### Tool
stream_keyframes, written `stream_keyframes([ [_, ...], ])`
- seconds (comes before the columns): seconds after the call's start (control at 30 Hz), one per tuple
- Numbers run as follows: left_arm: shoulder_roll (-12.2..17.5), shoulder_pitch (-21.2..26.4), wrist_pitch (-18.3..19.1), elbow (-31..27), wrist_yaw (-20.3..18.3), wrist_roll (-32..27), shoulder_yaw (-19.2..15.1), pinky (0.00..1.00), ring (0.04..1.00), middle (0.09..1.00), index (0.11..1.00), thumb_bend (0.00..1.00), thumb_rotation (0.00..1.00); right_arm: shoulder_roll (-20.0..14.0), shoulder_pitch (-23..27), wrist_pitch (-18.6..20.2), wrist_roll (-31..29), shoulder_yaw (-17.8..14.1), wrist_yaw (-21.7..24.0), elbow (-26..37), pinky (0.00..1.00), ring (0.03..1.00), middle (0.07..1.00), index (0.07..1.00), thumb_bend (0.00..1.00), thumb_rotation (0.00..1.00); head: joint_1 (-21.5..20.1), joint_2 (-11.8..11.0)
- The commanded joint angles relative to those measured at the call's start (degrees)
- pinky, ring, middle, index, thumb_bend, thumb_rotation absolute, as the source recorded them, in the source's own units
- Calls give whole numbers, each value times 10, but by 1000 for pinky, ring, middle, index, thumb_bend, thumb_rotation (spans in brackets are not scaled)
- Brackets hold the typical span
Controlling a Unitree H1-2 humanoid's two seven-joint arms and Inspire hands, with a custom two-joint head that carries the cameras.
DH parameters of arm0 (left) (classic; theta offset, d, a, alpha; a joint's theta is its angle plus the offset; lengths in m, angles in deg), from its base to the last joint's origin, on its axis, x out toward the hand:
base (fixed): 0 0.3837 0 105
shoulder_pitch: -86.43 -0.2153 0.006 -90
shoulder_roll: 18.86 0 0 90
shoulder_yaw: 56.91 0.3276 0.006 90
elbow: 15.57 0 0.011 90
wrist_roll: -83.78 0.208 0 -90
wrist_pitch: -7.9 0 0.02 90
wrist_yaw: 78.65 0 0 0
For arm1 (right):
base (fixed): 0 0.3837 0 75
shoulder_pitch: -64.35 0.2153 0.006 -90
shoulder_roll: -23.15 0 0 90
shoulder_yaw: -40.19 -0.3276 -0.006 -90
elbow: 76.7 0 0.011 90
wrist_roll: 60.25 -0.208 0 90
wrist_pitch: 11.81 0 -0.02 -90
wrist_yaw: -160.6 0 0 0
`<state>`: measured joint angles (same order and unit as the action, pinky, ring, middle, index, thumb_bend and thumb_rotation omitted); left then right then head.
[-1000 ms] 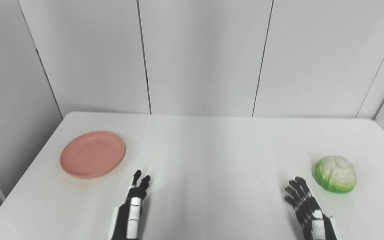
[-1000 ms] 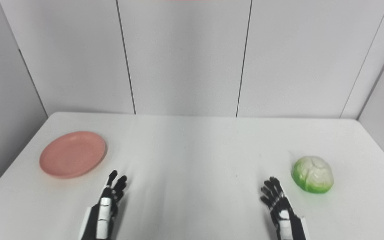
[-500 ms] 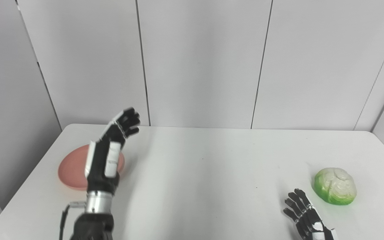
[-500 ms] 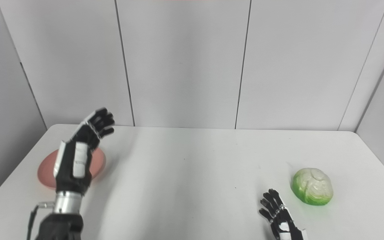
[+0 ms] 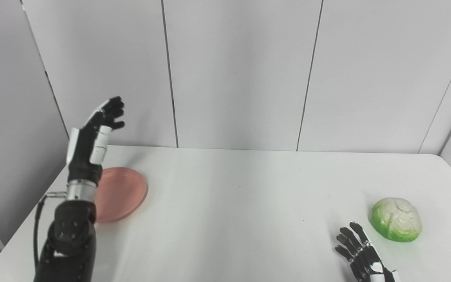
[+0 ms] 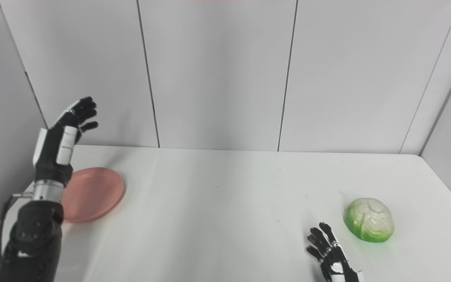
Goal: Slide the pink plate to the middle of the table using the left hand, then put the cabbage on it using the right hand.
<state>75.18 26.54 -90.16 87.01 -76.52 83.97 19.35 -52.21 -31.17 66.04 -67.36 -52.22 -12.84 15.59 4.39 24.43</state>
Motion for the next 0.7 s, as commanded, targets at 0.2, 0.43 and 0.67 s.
stream_keyframes([
  [0.2, 72, 85, -67, 188, -30, -60, -28, 747, 843, 839, 800, 871, 884, 1, -31, 34, 0, 15, 3, -8, 838, 863, 865, 903, 836, 1000, 1, 8],
  [0.43, 98, 101, -87, 306, -63, -125, -61, 789, 848, 842, 810, 831, 846, -3, -34, 43, -5, 15, 4, 1, 841, 860, 855, 906, 852, 1000, 0, 13],
  [0.67, 98, 98, -90, 382, -97, -180, -87, 785, 857, 851, 816, 886, 798, -8, -36, 47, -10, 14, 4, 6, 833, 857, 851, 908, 844, 1000, 1, 18],
])
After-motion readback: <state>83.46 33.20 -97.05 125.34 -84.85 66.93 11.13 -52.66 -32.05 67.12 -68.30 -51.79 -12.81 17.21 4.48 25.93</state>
